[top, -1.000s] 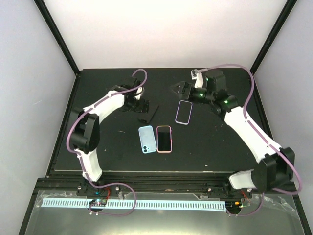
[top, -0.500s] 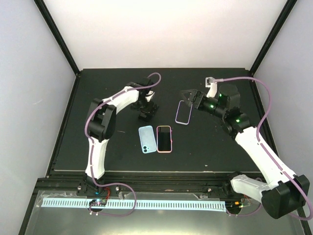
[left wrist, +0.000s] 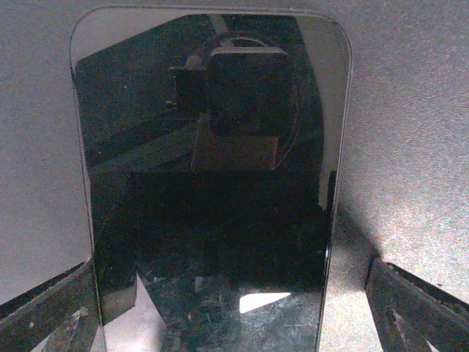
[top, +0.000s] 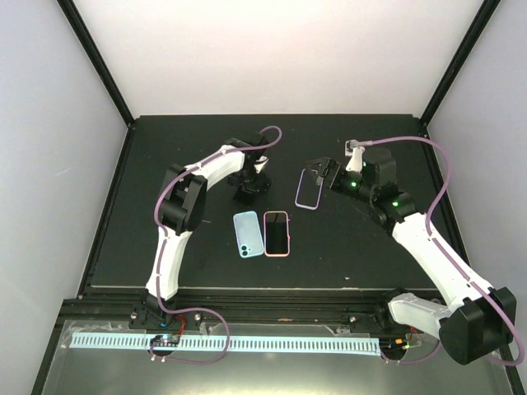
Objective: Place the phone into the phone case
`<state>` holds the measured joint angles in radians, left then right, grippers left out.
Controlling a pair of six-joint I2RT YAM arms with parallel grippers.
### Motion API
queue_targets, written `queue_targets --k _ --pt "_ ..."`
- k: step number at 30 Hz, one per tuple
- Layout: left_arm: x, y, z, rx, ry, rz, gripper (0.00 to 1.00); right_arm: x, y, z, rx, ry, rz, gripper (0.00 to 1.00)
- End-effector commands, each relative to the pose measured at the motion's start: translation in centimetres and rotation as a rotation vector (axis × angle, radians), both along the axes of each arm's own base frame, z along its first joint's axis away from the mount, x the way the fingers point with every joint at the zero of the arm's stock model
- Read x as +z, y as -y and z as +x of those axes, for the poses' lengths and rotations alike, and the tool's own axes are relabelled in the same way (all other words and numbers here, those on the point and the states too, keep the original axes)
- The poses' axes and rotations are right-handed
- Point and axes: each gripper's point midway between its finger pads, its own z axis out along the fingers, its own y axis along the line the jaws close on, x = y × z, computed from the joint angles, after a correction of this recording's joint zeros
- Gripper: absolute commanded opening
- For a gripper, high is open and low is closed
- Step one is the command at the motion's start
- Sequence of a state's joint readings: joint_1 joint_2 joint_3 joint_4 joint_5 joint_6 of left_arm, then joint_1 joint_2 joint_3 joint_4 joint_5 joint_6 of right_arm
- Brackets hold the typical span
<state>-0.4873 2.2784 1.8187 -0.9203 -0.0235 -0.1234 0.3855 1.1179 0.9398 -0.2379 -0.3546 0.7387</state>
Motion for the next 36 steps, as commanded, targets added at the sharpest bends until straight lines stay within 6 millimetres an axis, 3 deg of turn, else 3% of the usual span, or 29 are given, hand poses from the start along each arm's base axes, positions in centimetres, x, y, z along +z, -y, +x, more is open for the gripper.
queue_targets --k 1,11,20,23,29,36 --pt "0.4 0.1 0.4 0.002 0.005 0.024 0.98 -1.7 1.0 0.0 -0.041 -0.044 -0.059 1.00" --pt "0.0 -0.1 0.2 0.032 -0.019 0.016 0.81 -4.9 0.8 -1.4 -0.032 -0.130 -0.002 0.94" --pt "-1.2 -1.0 0.5 0.054 -0.041 0.076 0.86 -6.3 -0.3 -1.5 0.013 -0.166 0.017 0.93" --pt "-1.6 -1.2 0.1 0.069 -0.063 0.085 0.81 -7.0 -0.2 -1.8 0.009 -0.172 0.015 0.93" --pt "0.2 -0.4 -0.4 0.079 -0.066 0.016 0.74 -9.3 -1.5 -2.5 0.041 -0.221 0.016 0.85" --pt "3.9 -0.2 -0.6 0.157 -0.050 -0.153 0.67 -10.8 -4.9 -2.8 0.107 -0.237 0.043 0.70"
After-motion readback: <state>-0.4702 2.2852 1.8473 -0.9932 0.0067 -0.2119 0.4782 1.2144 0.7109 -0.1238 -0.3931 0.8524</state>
